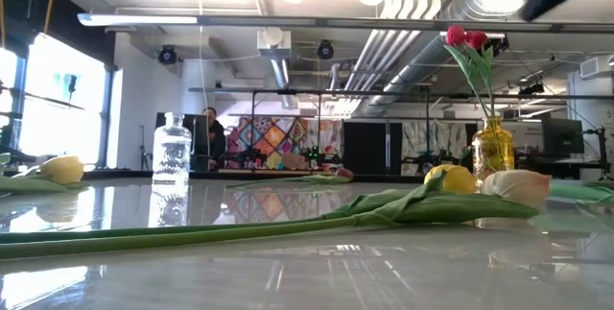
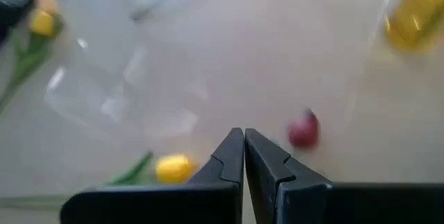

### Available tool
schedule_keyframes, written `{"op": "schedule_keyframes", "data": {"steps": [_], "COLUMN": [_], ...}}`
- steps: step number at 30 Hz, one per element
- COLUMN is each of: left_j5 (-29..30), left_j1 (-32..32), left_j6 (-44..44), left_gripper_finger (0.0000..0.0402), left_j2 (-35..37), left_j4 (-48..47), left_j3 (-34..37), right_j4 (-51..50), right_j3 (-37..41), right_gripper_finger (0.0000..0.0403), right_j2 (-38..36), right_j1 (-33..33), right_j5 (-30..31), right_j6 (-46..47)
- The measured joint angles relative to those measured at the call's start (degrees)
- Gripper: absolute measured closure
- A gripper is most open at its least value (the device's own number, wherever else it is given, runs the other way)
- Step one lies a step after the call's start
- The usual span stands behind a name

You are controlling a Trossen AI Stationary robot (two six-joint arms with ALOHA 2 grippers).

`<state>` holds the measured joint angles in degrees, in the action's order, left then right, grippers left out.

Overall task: Sort flowers into vase by color
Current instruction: Put the bottom dark red tulip into the yellow vase

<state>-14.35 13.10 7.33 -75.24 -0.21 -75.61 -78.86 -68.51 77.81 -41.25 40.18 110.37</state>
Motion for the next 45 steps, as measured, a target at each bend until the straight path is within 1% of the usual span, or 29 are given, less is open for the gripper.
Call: {"op": "schedule_keyframes", "data": {"steps": [3, 4, 6, 8, 10, 14, 16, 17, 19, 21, 23, 27, 34, 38, 41, 45], "left_j5": [0.0, 0.0, 0.0, 0.0, 0.0, 0.0, 0.0, 0.0, 0.0, 0.0, 0.0, 0.0, 0.0, 0.0, 0.0, 0.0], "left_j1": [0.0, 0.0, 0.0, 0.0, 0.0, 0.0, 0.0, 0.0, 0.0, 0.0, 0.0, 0.0, 0.0, 0.0, 0.0, 0.0], "left_j6": [0.0, 0.0, 0.0, 0.0, 0.0, 0.0, 0.0, 0.0, 0.0, 0.0, 0.0, 0.0, 0.0, 0.0, 0.0, 0.0], "left_gripper_finger": [0.0238, 0.0238, 0.0238, 0.0238, 0.0238, 0.0238, 0.0238, 0.0238, 0.0238, 0.0238, 0.0238, 0.0238, 0.0238, 0.0238, 0.0238, 0.0238], "left_j2": [0.0, 0.0, 0.0, 0.0, 0.0, 0.0, 0.0, 0.0, 0.0, 0.0, 0.0, 0.0, 0.0, 0.0, 0.0, 0.0], "left_j4": [0.0, 0.0, 0.0, 0.0, 0.0, 0.0, 0.0, 0.0, 0.0, 0.0, 0.0, 0.0, 0.0, 0.0, 0.0, 0.0], "left_j3": [0.0, 0.0, 0.0, 0.0, 0.0, 0.0, 0.0, 0.0, 0.0, 0.0, 0.0, 0.0, 0.0, 0.0, 0.0, 0.0], "right_j4": [-3.3, -5.1, -7.3, -6.2, -1.2, 15.7, 23.0, 24.9, 25.1, 25.4, 27.1, 35.2, 37.0, 37.1, 38.6, 45.3], "right_j3": [0.0, 0.0, 0.4, 2.5, 6.0, 15.2, 19.6, 21.2, 23.6, 25.8, 27.6, 29.2, 28.9, 30.8, 32.1, 34.9], "right_gripper_finger": [0.0403, 0.0403, 0.0402, 0.0397, 0.0381, 0.0330, 0.0305, 0.0294, 0.0280, 0.0274, 0.0274, 0.0280, 0.0286, 0.0286, 0.0286, 0.0289], "right_j2": [-1.5, -1.5, -1.2, -1.2, -1.3, -1.3, -1.3, -1.3, -1.3, -1.3, -1.3, -1.3, -1.3, -1.3, -1.3, -1.3], "right_j1": [1.2, 1.4, 1.8, 2.9, 4.4, 9.2, 11.8, 13.2, 15.6, 17.9, 19.8, 21.5, 22.4, 23.8, 23.9, 24.4], "right_j5": [-11.8, -14.7, -18.1, -20.2, -22.1, -27.3, -27.7, -28.1, -28.2, -28.3, -29.4, -29.8, -28.0, -30.9, -31.6, -34.0], "right_j6": [6.0, 8.3, 9.8, 10.2, 9.3, 3.7, 1.5, 0.6, 0.2, -1.4, -4.3, -9.7, -12.3, -13.2, -13.4, -15.2]}}
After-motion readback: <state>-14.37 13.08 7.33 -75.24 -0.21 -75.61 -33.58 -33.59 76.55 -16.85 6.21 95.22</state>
